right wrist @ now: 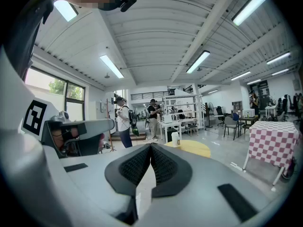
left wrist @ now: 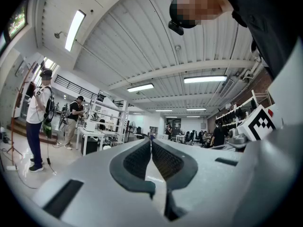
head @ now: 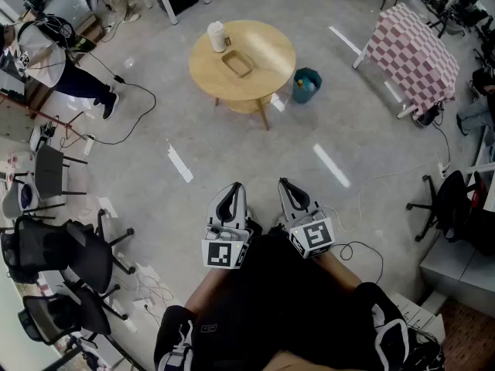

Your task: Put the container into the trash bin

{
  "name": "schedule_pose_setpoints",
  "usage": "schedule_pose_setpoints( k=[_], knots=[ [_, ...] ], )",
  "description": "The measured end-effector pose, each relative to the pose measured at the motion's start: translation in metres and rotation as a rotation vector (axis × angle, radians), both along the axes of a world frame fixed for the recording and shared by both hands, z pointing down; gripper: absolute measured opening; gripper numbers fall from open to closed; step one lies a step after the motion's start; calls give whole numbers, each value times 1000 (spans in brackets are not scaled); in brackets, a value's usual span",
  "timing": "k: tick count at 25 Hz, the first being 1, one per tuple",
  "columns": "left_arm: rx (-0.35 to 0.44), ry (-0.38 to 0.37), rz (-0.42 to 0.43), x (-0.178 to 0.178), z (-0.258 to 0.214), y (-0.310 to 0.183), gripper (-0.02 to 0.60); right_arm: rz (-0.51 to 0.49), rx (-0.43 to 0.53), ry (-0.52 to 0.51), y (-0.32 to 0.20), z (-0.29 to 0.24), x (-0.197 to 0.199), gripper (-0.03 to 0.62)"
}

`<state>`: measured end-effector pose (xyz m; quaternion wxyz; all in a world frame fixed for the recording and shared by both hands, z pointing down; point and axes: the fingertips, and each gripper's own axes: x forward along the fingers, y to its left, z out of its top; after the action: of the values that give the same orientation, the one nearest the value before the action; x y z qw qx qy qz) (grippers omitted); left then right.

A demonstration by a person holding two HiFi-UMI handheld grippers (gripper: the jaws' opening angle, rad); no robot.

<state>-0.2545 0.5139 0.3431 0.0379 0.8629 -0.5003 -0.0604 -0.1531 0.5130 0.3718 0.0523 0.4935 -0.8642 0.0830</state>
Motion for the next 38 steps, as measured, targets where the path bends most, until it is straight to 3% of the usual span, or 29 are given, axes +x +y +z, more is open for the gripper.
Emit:
schedule_pose_setpoints(
  k=[10,23,31,38],
  knots=[
    [-14,10,26,-6,3,-12,17,18,13,36,-10,6,-5,25],
    [-49,4,87,-20,23,-40,17,78,2,-12,-44,15,-21,26],
    [-60,-2,36,9,33,-93,17,39,-9,-19,-104,31,13,26],
    [-42,9,-43,49,24,-164,17,-76,-2,11,-180,34,42,25]
  ],
)
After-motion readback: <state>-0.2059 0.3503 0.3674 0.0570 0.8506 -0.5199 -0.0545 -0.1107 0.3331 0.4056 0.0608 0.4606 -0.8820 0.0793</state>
